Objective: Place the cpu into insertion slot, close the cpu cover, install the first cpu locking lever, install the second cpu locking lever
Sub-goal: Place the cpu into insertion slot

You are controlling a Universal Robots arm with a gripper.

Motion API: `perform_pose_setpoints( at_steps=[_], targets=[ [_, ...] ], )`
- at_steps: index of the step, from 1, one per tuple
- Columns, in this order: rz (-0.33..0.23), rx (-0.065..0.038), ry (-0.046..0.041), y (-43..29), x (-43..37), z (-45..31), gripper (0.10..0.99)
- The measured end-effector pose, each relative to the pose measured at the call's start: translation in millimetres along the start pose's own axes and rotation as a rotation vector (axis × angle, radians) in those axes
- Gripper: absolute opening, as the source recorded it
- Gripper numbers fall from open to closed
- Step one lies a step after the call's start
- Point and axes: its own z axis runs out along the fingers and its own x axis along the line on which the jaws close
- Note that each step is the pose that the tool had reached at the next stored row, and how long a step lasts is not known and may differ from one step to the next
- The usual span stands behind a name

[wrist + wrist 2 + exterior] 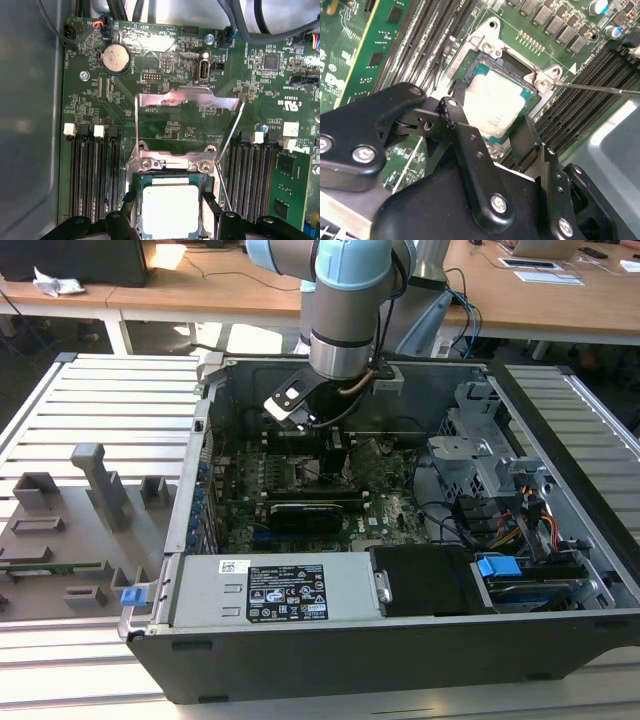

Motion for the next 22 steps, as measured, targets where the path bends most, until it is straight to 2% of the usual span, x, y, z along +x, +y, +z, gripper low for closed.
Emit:
perform_pose_setpoints(
  at_steps=[2,3,9,13,16,19,22],
  targets=[
    [0.000,0.000,0.0001,0.1,0.0,0.1,0.600],
    [0.000,0.000,-0.0002,0.0,-0.1,0.0,0.537],
    [0.000,0.000,0.0000,0.0,-0.3,0.0,0.537],
    [0.021,0.001,0.0010,-0.1,-0.5,-4.2,0.537],
    [0.045,0.002,0.0018,-0.1,-0.4,-4.2,0.537],
    [0.092,0.004,0.0036,-0.1,-0.5,-4.2,0.537],
    [0.100,0.004,0.0038,-0.1,-0.5,-4.2,0.537]
  ],
)
